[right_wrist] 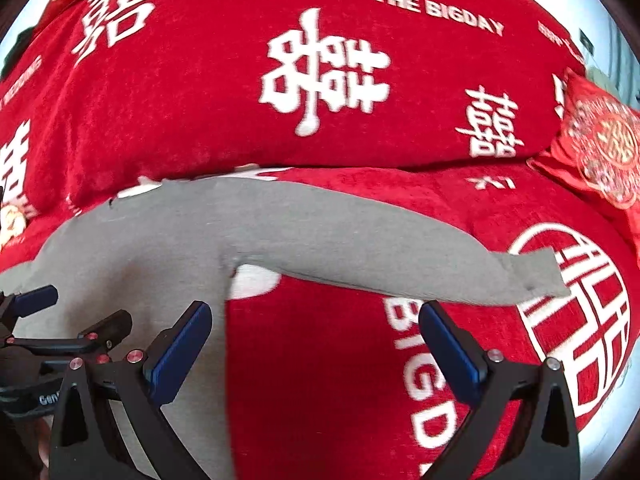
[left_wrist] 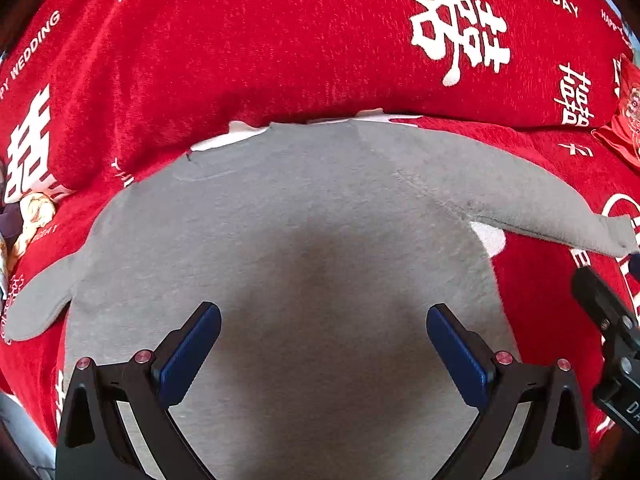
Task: Fold small clothes
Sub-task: 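Grasp the grey sweater sleeve cuff with the right gripper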
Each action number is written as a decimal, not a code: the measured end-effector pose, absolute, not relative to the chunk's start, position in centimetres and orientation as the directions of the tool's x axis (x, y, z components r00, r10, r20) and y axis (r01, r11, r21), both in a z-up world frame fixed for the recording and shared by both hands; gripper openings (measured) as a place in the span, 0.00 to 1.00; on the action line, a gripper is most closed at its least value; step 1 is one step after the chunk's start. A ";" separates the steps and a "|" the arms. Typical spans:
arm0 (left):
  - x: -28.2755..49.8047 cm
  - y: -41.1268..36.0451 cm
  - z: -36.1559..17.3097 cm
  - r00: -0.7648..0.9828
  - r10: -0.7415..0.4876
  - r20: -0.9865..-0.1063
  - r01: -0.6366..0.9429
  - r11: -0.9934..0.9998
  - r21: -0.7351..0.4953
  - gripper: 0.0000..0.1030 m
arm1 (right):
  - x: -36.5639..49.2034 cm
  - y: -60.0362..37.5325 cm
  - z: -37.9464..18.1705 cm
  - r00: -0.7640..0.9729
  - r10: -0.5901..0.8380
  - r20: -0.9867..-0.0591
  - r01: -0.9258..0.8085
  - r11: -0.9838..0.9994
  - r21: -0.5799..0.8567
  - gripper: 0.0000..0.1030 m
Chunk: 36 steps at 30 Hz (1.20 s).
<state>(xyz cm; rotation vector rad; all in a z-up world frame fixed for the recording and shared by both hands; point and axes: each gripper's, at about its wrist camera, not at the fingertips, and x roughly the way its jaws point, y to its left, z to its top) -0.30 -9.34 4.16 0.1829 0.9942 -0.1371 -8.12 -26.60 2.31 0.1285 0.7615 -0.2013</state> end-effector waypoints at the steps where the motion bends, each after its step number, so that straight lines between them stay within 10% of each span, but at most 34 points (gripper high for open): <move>1: -0.1 -9.8 4.2 0.544 -0.028 -0.839 0.198 0.976 0.095 1.00 | -8.3 -27.3 2.0 0.703 -0.139 -0.698 0.241 0.969 0.050 1.00; 18: 3.8 -18.5 4.3 0.546 -0.021 -0.837 0.276 0.948 0.156 1.00 | -10.5 -42.5 -2.0 0.616 -0.248 -0.747 0.521 0.840 0.151 1.00; 33: 6.5 -20.8 2.7 0.559 0.017 -0.829 0.271 0.941 0.202 1.00 | -8.2 -52.9 -6.8 0.709 -0.012 -0.705 0.544 0.646 0.536 0.99; 35: 6.7 -20.9 2.6 0.561 0.009 -0.828 0.272 0.942 0.194 1.00 | -7.7 -53.2 -6.9 0.709 -0.025 -0.705 0.537 0.666 0.517 0.84; 36: 6.7 -21.1 2.6 0.562 0.006 -0.827 0.274 0.942 0.193 1.00 | -7.4 -53.4 -7.1 0.710 -0.020 -0.704 0.530 0.673 0.516 0.57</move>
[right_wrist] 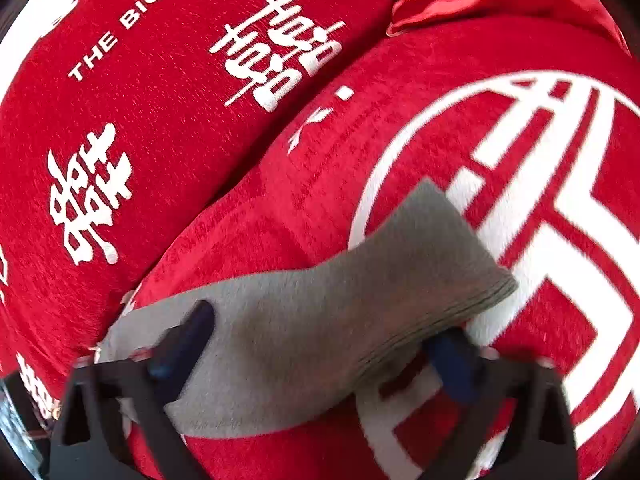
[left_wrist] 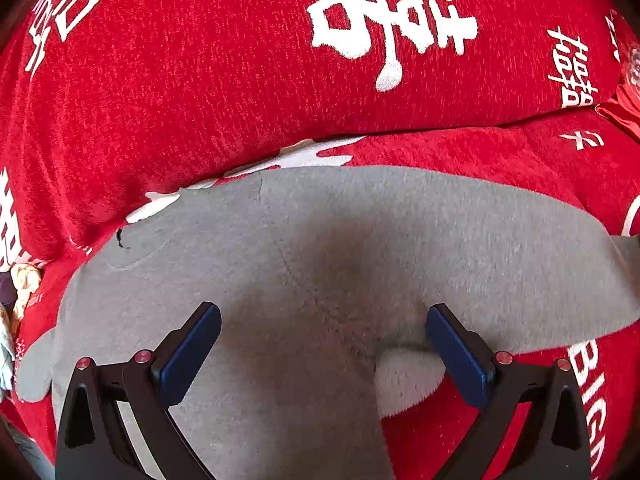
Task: Fold small clothes
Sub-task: 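Grasp the grey sweater sleeve cuff with the right gripper, then carry the held sleeve across the sweater back toward the left gripper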
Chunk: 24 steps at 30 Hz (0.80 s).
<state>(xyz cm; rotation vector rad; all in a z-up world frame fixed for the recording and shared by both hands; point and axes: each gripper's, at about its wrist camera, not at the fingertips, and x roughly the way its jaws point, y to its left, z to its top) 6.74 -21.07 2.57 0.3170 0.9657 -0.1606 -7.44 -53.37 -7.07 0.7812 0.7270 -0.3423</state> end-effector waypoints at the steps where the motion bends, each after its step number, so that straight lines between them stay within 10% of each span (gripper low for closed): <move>1: 6.8 -21.2 2.5 0.562 0.006 -0.827 0.275 0.942 0.194 1.00 | -7.1 -53.5 -7.5 0.704 0.006 -0.711 0.519 0.679 0.519 0.42; 3: 7.0 -21.5 2.4 0.565 0.005 -0.825 0.279 0.940 0.197 1.00 | -6.9 -54.0 -8.6 0.691 0.049 -0.721 0.517 0.663 0.541 0.15; 8: 7.5 -22.2 2.1 0.564 -0.006 -0.825 0.291 0.937 0.192 1.00 | -9.2 -54.4 -7.9 0.741 -0.003 -0.671 0.506 0.661 0.555 0.08; 20: 10.4 -22.4 0.8 0.489 -0.007 -0.872 0.271 0.952 0.145 1.00 | -11.2 -55.0 -6.8 0.749 -0.062 -0.659 0.525 0.663 0.534 0.08; 23: 10.6 -22.0 0.6 0.481 -0.028 -0.876 0.259 0.959 0.112 1.00 | -10.4 -55.6 -7.8 0.769 0.054 -0.637 0.472 0.624 0.623 0.18; 24: 10.6 -21.8 0.6 0.479 -0.036 -0.877 0.258 0.961 0.101 1.00 | -10.1 -55.9 -8.1 0.767 0.076 -0.637 0.471 0.609 0.639 0.36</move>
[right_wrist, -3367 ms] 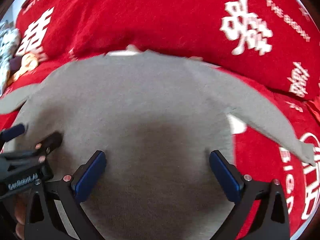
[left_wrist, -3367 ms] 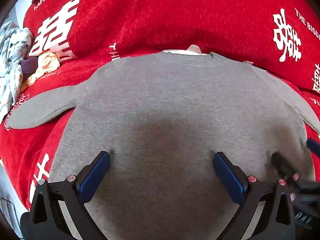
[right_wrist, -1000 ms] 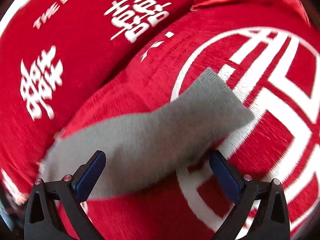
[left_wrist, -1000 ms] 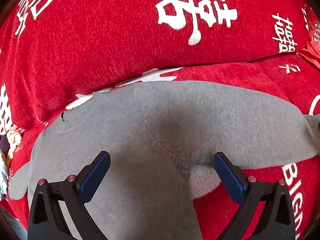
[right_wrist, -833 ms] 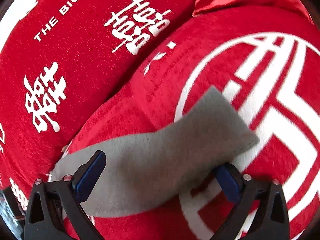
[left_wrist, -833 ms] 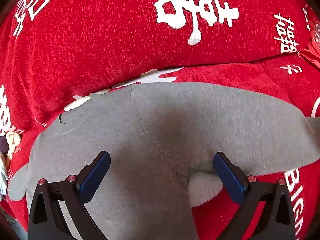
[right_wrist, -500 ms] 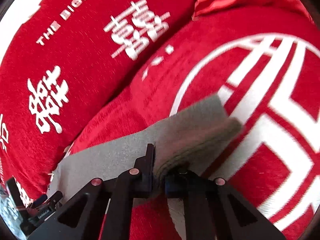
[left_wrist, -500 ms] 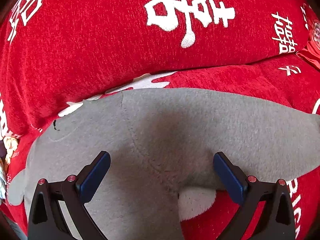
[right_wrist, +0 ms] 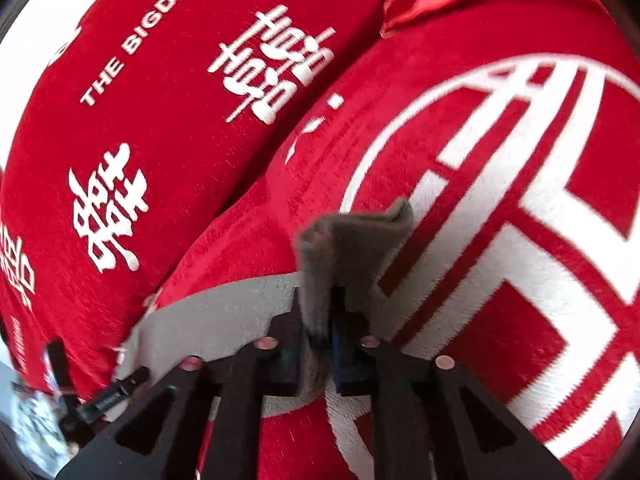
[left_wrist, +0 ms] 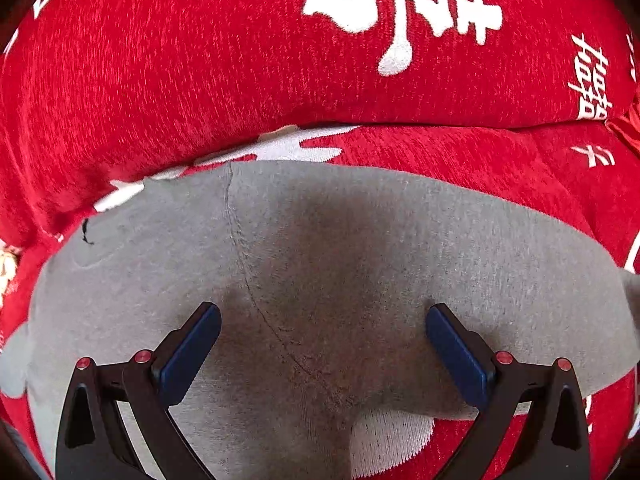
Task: Fold small clothes
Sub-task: 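Carry the held sleeve across the sweater back toward the left gripper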
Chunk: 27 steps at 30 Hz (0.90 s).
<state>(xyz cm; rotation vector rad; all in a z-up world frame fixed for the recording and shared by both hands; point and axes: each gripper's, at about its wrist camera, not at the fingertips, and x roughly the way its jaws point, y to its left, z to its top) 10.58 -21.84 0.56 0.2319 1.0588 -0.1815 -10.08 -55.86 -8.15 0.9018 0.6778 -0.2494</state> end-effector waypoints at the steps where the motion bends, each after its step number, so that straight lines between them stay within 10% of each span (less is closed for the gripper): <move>1: 10.6 -21.7 0.5 0.477 -0.044 -0.878 0.257 0.962 0.091 1.00 | -9.9 -56.1 -8.4 0.767 0.090 -0.636 0.470 0.596 0.651 0.46; 4: 10.7 -21.5 0.3 0.473 -0.057 -0.879 0.254 0.964 0.074 1.00 | -9.4 -56.1 -8.7 0.794 0.102 -0.600 0.444 0.577 0.686 0.39; 5: 10.7 -21.5 0.4 0.474 -0.057 -0.879 0.254 0.964 0.075 1.00 | -9.0 -56.0 -8.8 0.794 0.114 -0.597 0.433 0.584 0.687 0.07; 27: 9.0 -19.3 2.5 0.508 -0.059 -0.859 0.249 0.965 0.082 1.00 | -11.4 -50.2 1.7 0.788 -0.167 -0.593 0.471 0.784 0.405 0.05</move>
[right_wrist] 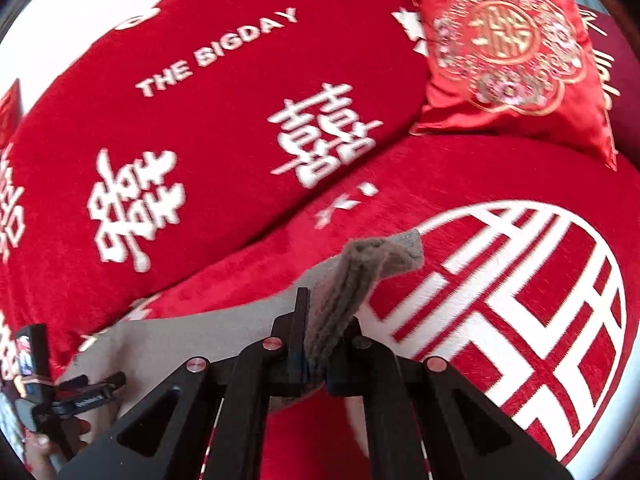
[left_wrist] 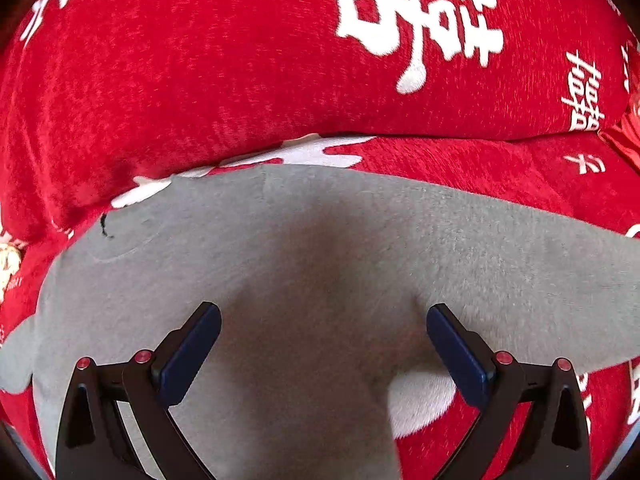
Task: Fold small clothes
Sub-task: 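Carry the held sleeve across the sweater back toward the left gripper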
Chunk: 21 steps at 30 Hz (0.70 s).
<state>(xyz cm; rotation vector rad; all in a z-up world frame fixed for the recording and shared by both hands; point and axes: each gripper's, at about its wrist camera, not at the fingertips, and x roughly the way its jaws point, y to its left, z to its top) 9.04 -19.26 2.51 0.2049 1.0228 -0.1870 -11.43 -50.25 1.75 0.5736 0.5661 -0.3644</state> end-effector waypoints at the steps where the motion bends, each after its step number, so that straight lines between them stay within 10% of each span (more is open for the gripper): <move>1: 8.8 -18.8 2.7 0.510 -0.065 -0.858 0.248 0.966 0.074 1.00 | -11.3 -49.8 2.2 0.795 -0.152 -0.588 0.458 0.786 0.416 0.05; 21: 4.7 -4.9 3.0 0.518 -0.062 -0.853 0.131 0.991 0.008 1.00 | -7.2 -33.0 12.4 0.855 0.050 -0.516 0.182 0.903 0.390 0.05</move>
